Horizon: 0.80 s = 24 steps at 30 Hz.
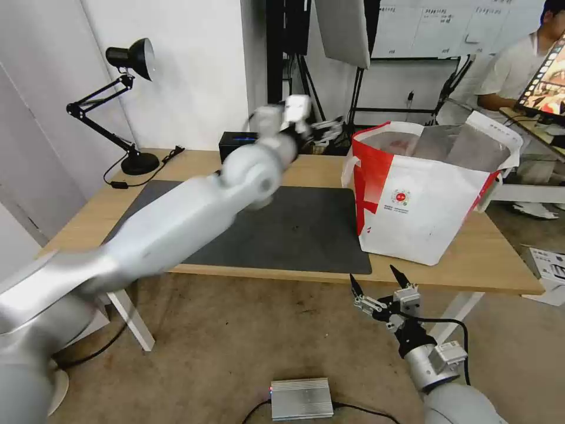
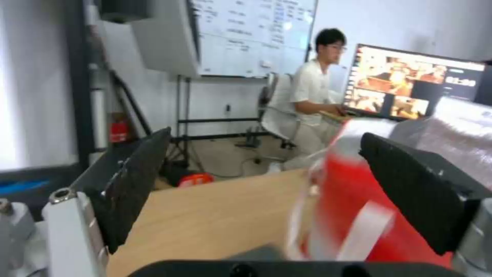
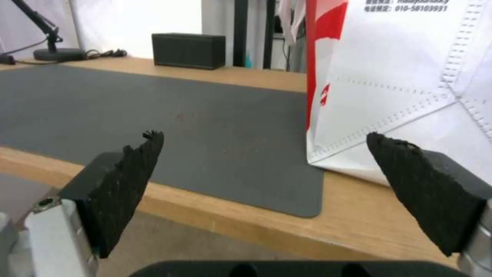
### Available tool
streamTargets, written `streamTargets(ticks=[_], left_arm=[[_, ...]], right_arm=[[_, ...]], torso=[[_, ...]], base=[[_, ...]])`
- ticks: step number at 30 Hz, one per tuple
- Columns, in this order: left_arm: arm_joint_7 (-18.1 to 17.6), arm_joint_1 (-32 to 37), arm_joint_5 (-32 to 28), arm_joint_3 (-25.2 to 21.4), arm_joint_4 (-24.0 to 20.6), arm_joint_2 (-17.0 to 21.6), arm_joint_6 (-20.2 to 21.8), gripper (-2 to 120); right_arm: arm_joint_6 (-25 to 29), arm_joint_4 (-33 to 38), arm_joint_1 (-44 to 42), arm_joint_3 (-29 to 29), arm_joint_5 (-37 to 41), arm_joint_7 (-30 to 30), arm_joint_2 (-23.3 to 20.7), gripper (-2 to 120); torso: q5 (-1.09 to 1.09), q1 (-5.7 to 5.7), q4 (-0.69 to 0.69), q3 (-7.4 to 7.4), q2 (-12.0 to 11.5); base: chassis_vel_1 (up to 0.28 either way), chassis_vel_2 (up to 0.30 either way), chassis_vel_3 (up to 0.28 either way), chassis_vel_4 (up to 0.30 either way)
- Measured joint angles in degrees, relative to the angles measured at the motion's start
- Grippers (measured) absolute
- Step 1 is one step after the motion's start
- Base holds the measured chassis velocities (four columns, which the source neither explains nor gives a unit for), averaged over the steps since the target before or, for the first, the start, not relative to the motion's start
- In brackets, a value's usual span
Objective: Pick up the trash from the table and place it into the takeout bag.
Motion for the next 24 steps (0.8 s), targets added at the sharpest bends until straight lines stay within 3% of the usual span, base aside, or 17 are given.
streamTargets(ticks=[2,5,6,9,10,13,14,19,24], left_arm=[[1.2,2.5,0.6,-1.8,-1.3,2.1,-0.7,100],[4.7,10.7,3.5,-8.9,-5.0,7.2,-2.5,100],[4.7,10.7,3.5,-8.9,-5.0,7.2,-2.5,100],[6.4,21.2,8.1,-16.8,-8.8,10.1,-3.6,100],[6.4,21.2,8.1,-16.8,-8.8,10.1,-3.6,100],[7.8,34.1,13.0,-26.6,-12.1,11.3,-5.2,100],[7.8,34.1,13.0,-26.6,-12.1,11.3,-5.2,100],[8.9,46.2,18.3,-35.2,-14.2,13.1,-10.8,100],[10.8,57.8,23.2,-43.3,-16.2,10.9,-14.1,100]], right_arm=[[0.0,0.0,0.0,0.0,0.0,0.0,0.0,100],[0.0,0.0,0.0,0.0,0.0,0.0,0.0,100],[0.0,0.0,0.0,0.0,0.0,0.0,0.0,100],[0.0,0.0,0.0,0.0,0.0,0.0,0.0,100],[0.0,0.0,0.0,0.0,0.0,0.0,0.0,100],[0.0,0.0,0.0,0.0,0.0,0.0,0.0,100],[0.0,0.0,0.0,0.0,0.0,0.0,0.0,100],[0.0,0.0,0.0,0.0,0.0,0.0,0.0,100],[0.0,0.0,0.0,0.0,0.0,0.0,0.0,100]], torso=[[-0.02,0.0,0.03,0.0,0.0],[0.01,-0.01,0.01,-0.01,0.0],[0.01,-0.01,0.01,-0.01,0.0],[0.01,0.0,-0.03,-0.01,0.0],[0.01,0.0,-0.03,-0.01,0.0],[0.0,-0.01,-0.01,-0.01,0.0],[0.0,-0.01,-0.01,-0.01,0.0],[0.05,0.0,-0.03,-0.01,0.0],[0.04,-0.01,-0.01,-0.01,0.0]], base=[[0.0,0.0,0.0,0.0],[0.0,0.0,0.0,0.0],[0.0,0.0,0.0,0.0],[0.0,0.0,0.0,0.0],[0.0,0.0,0.0,0.0],[0.0,0.0,0.0,0.0],[0.0,0.0,0.0,0.0],[0.0,0.0,0.0,0.0],[0.0,0.0,0.0,0.0]])
